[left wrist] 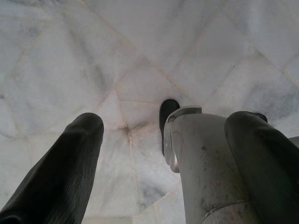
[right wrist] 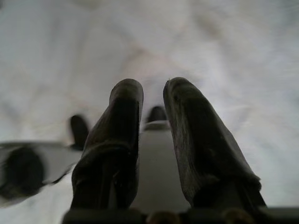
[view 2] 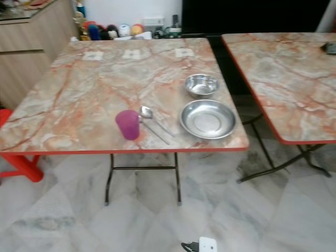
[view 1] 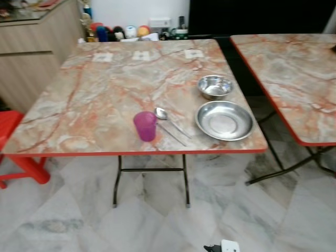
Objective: Setting the table
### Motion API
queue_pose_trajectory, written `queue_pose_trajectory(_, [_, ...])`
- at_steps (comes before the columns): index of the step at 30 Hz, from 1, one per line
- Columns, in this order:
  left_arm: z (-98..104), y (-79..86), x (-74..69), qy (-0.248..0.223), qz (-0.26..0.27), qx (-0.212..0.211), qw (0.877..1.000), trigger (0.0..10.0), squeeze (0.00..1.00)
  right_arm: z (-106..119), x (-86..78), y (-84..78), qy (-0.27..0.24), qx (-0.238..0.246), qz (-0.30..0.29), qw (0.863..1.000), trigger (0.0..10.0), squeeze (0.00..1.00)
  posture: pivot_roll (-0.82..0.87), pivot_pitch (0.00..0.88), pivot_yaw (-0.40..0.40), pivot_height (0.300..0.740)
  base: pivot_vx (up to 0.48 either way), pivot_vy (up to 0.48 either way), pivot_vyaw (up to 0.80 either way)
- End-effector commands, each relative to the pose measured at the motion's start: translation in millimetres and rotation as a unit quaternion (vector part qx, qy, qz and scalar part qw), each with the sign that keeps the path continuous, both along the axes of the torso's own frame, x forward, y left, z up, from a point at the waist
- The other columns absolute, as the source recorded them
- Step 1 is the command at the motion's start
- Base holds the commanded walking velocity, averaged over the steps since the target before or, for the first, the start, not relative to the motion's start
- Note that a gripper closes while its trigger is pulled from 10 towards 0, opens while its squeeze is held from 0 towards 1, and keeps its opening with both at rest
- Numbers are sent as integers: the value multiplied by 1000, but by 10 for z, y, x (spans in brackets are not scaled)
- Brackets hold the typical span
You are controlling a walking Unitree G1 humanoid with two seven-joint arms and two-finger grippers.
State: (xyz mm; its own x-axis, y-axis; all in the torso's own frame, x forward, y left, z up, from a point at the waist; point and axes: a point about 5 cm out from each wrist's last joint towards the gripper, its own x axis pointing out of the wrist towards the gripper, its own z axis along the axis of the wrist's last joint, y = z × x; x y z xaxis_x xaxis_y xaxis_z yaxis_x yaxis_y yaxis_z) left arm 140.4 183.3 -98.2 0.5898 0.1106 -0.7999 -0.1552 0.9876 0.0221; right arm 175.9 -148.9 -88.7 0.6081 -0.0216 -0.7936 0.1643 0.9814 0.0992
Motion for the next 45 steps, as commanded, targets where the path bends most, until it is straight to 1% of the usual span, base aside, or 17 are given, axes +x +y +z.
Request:
queue_pose_trajectory(1, [-111,-92,-276,52,2,-20,998,10000,0,-21,-48,-3,7,3,-10,1000,10000,0,42,116,7,740,0,0,0])
queue_pose_trajectory(9, [-104,-108,-261,43,1,-29,999,10000,0,-17,-40,-7,4,5,-12,1000,10000,0,40,111,-4,740,0,0,0])
queue_pose_trajectory(12, [-100,-126,-250,38,2,-33,999,10000,0,8,-14,-47,-17,-11,-22,1000,10000,0,36,103,-17,740,0,0,0])
queue_pose_trajectory(13, [-98,-137,-242,36,3,-36,999,10000,0,31,14,-69,-32,-25,-15,999,10000,0,33,100,-22,740,0,0,0])
queue_pose_trajectory(17, [-93,-156,-225,32,3,-41,999,10000,0,67,57,-100,-55,-41,-6,998,10000,0,21,95,-30,740,0,0,0])
queue_pose_trajectory(22, [-77,-175,-187,18,7,-44,999,10000,0,105,88,-155,-78,-61,-35,994,10000,0,19,93,-39,740,0,0,0])
queue_pose_trajectory(26, [-68,-175,-174,10,10,-44,999,10000,0,121,101,-160,-89,-62,-37,993,10000,0,22,93,-40,740,0,0,0])
queue_pose_trajectory(28, [-46,-162,-148,-11,14,-43,999,10000,0,150,118,-149,-114,-52,-43,991,10000,0,21,97,-38,740,0,0,0])
queue_pose_trajectory(30, [-36,-154,-139,-19,15,-41,999,10000,0,161,123,-142,-123,-48,-46,990,10000,0,24,98,-36,740,0,0,0])
queue_pose_trajectory(31, [-26,-145,-128,-29,18,-39,999,10000,0,292,318,-341,-158,-61,-51,984,10000,0,25,99,-35,740,0,0,0])
queue_pose_trajectory(33, [-16,-141,-116,-35,15,-38,999,10000,0,438,508,-494,-192,-70,-53,977,10000,0,27,100,-33,740,0,0,0])
queue_pose_trajectory(35, [-4,-132,-95,-43,5,-34,999,10000,0,557,653,-537,-223,-63,-59,971,10000,0,28,96,-26,740,0,0,0])
queue_pose_trajectory(38, [2,-126,-77,-44,-3,-32,999,10000,0,559,676,-507,-221,-47,-69,972,10000,0,26,93,-22,740,0,0,0])
queue_pose_trajectory(39, [0,-123,-70,-39,-5,-32,999,10000,0,531,671,-487,-205,-40,-69,976,10000,0,27,86,-18,740,0,0,0])
queue_pose_trajectory(42, [2,-108,-47,-33,-17,-24,999,10000,0,497,658,-446,-189,-29,-65,979,10000,0,23,74,-8,740,0,0,0])
queue_pose_trajectory(44, [14,-96,-24,-39,-20,-17,999,10000,0,507,664,-444,-196,-30,-67,978,10000,0,27,71,-5,740,0,0,0])
queue_pose_trajectory(45, [29,-90,2,-48,-20,-18,998,10000,0,537,687,-446,-210,-29,-71,975,10000,0,29,66,0,740,0,0,0])
